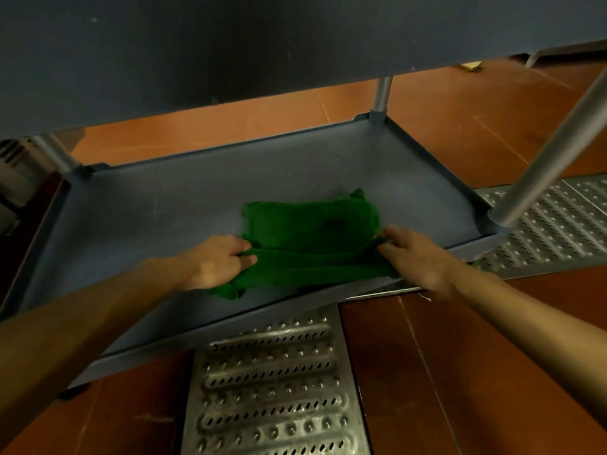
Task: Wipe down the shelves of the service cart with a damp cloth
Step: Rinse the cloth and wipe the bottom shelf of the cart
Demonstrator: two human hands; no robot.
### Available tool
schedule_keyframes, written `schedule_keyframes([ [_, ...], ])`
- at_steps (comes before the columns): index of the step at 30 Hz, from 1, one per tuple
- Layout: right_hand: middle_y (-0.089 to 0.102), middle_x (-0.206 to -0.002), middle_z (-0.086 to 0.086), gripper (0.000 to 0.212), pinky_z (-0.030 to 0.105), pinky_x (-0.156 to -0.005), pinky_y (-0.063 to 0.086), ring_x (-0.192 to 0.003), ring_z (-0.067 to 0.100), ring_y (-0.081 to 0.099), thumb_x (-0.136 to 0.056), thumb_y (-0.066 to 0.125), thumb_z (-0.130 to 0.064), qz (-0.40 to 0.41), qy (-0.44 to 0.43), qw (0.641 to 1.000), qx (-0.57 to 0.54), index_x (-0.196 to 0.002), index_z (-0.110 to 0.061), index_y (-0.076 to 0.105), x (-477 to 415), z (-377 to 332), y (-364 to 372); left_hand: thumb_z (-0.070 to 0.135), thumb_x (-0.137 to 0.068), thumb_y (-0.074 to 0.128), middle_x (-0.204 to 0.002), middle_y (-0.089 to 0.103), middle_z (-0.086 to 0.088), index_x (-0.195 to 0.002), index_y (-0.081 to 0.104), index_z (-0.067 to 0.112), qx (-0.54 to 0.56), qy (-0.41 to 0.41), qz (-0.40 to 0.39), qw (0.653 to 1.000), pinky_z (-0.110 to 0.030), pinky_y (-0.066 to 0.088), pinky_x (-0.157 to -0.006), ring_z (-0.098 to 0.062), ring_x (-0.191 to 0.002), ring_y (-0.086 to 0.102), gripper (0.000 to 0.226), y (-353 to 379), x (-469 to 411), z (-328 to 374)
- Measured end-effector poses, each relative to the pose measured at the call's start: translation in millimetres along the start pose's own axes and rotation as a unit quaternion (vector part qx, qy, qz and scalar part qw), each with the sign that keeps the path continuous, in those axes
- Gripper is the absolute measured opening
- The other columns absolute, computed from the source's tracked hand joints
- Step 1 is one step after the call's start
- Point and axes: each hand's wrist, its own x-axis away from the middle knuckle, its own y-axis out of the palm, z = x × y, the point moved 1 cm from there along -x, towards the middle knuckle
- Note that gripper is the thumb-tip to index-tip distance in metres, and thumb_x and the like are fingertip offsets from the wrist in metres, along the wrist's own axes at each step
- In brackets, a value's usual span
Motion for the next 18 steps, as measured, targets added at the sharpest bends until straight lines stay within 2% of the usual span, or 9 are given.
schedule_keyframes([
  [3, 0.059, -0.077, 0.014, 0.031, 0.029, -0.057, 0.037, -0.063, 0.019, 0.050, -0.102, 0.044, -0.026, -0.017, 0.020, 0.999, -0.023, -0.103, -0.001, 0.064, 1, -12, -4, 0.027, -0.103, 0.049, -0.079, 0.057, 0.005, -0.090, 0.063, 0.015, 0.033, -0.006, -0.013, 0.999, -0.022, 0.039, -0.065, -0.012, -0.076, 0.055, 0.022, -7, 1, 4],
  [5, 0.056, -0.073, 0.012, 0.036, 0.026, -0.050, 0.037, -0.060, 0.021, 0.050, -0.102, 0.044, -0.028, -0.012, 0.050, 0.997, -0.063, -0.096, 0.001, 0.063, -3, -18, -11, 0.024, -0.101, 0.052, -0.080, 0.066, -0.005, -0.090, 0.068, 0.007, 0.073, -0.005, 0.005, 0.997, -0.028, 0.046, -0.069, -0.024, -0.077, 0.063, 0.026, -17, -1, 7],
  [8, 0.059, -0.083, 0.022, 0.032, 0.029, -0.052, 0.045, -0.064, 0.024, 0.056, -0.102, 0.043, -0.021, 0.068, 0.066, 0.980, -0.176, -0.101, 0.004, 0.062, -20, -22, -33, 0.027, -0.102, 0.051, -0.104, 0.070, -0.013, -0.105, 0.070, 0.004, 0.079, -0.001, 0.095, 0.992, -0.033, 0.049, -0.085, -0.033, -0.096, 0.066, 0.029, -42, -10, 14],
  [10, 0.057, -0.082, 0.019, 0.021, 0.023, -0.049, 0.048, -0.058, 0.017, 0.056, -0.102, 0.043, -0.010, 0.138, 0.041, 0.951, -0.275, -0.097, 0.003, 0.059, -34, -29, -48, 0.031, -0.101, 0.051, -0.104, 0.066, -0.011, -0.109, 0.068, 0.007, 0.051, 0.000, 0.184, 0.982, -0.031, 0.044, -0.081, -0.030, -0.095, 0.062, 0.030, -64, -19, 23],
  [12, 0.060, -0.085, 0.011, 0.010, 0.025, -0.062, 0.059, -0.067, 0.016, 0.063, -0.099, 0.046, 0.001, 0.203, 0.009, 0.913, -0.353, -0.101, -0.001, 0.056, -46, -39, -57, 0.032, -0.098, 0.056, -0.100, 0.067, -0.007, -0.104, 0.071, 0.011, 0.074, 0.015, 0.291, 0.954, -0.029, 0.044, -0.077, -0.025, -0.091, 0.062, 0.026, -82, -23, 34],
  [14, 0.062, -0.093, 0.006, 0.022, 0.028, -0.075, 0.061, -0.077, 0.016, 0.066, -0.092, 0.052, 0.010, 0.263, -0.014, 0.897, -0.355, -0.109, -0.004, 0.056, -58, -43, -54, 0.033, -0.097, 0.058, -0.103, 0.070, -0.005, -0.105, 0.073, 0.017, 0.117, 0.051, 0.371, 0.920, -0.028, 0.048, -0.081, -0.022, -0.096, 0.064, 0.023, -86, -24, 43],
  [16, 0.065, -0.102, 0.002, 0.029, 0.033, -0.085, 0.059, -0.086, 0.012, 0.065, -0.088, 0.056, 0.005, 0.287, -0.028, 0.922, -0.257, -0.112, -0.011, 0.060, -63, -45, -38, 0.038, -0.097, 0.056, -0.104, 0.072, -0.005, -0.103, 0.073, 0.020, 0.128, 0.075, 0.351, 0.924, -0.030, 0.050, -0.085, -0.023, -0.099, 0.065, 0.025, -74, -27, 48],
  [18, 0.057, -0.129, 0.007, 0.036, 0.039, -0.105, 0.047, -0.111, 0.019, 0.059, -0.088, 0.063, -0.012, 0.263, -0.043, 0.957, -0.110, -0.124, -0.016, 0.060, -65, -42, -8, 0.049, -0.099, 0.049, -0.102, 0.072, -0.008, -0.104, 0.074, 0.018, 0.064, 0.081, 0.258, 0.961, -0.033, 0.049, -0.086, -0.025, -0.098, 0.066, 0.040, -49, -31, 46],
])
